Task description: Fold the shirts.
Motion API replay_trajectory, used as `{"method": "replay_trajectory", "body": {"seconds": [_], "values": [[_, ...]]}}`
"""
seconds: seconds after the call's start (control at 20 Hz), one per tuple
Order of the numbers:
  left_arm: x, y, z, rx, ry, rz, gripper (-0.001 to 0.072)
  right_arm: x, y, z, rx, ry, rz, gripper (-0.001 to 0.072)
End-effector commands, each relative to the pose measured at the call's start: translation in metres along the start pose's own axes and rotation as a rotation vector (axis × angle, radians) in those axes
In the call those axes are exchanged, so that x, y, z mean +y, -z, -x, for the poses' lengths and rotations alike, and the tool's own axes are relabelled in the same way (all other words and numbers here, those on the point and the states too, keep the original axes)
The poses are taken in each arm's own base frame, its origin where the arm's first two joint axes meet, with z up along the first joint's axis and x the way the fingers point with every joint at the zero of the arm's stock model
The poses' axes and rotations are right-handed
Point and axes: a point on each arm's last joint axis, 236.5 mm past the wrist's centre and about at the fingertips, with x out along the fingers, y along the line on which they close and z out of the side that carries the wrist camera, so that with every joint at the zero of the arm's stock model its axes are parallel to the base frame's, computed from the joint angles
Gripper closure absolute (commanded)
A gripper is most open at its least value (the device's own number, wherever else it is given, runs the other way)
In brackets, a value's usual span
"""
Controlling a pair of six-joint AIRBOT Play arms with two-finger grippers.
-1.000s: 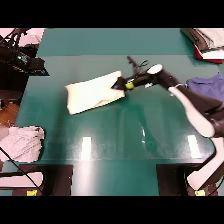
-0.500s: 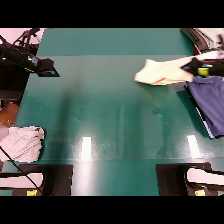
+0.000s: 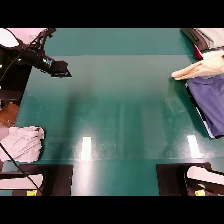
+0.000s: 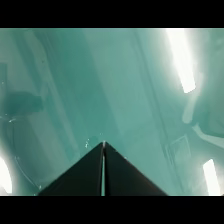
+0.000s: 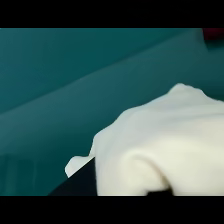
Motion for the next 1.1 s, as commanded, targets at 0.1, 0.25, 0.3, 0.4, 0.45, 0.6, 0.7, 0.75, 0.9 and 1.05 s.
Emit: {"method": "replay_trajectory", "body": {"seconds": [0.1, 0.25, 0.3, 0.4, 0.45, 0.6, 0.7, 0.75, 0.9, 1.05], "values": [[-0.003, -0.001, -0.002, -0.001, 0.002, -0.009, 0.0674, 0.031, -0.063, 0.046, -0.117, -0.003, 0.117, 0.0697], [-0.003, -0.001, -0.002, -0.001, 0.001, -0.009, 0.0674, 0.033, -0.061, 0.064, -0.071, 0.026, 0.142, 0.0697], [-0.003, 0.000, -0.002, 0.002, 0.002, -0.009, 0.0674, 0.031, -0.059, 0.070, -0.058, 0.036, 0.147, 0.0697], [-0.003, 0.001, -0.002, 0.007, 0.003, -0.009, 0.0674, 0.018, -0.051, 0.084, -0.037, 0.095, 0.123, 0.0697], [-0.003, 0.001, -0.002, 0.007, 0.003, -0.010, 0.0674, 0.008, -0.043, 0.090, -0.017, 0.136, 0.113, 0.0697], [-0.003, 0.003, -0.002, 0.014, 0.005, -0.011, 0.0674, -0.025, -0.004, 0.105, 0.063, 0.227, 0.052, 0.0695], [-0.004, 0.006, -0.001, 0.027, 0.008, -0.017, 0.0674, -0.049, 0.025, 0.117, 0.108, 0.293, 0.010, 0.0695], [-0.005, 0.008, -0.001, 0.036, 0.010, -0.017, 0.0674, -0.062, 0.043, 0.123, 0.139, 0.332, -0.013, 0.0694], [-0.005, 0.011, -0.001, 0.048, 0.013, -0.017, 0.0674, -0.099, 0.098, 0.146, 0.221, 0.443, -0.115, 0.0688], [-0.005, 0.012, -0.001, 0.051, 0.014, -0.018, 0.0674, -0.129, 0.150, 0.169, 0.277, 0.529, -0.246, 0.0201]]}}
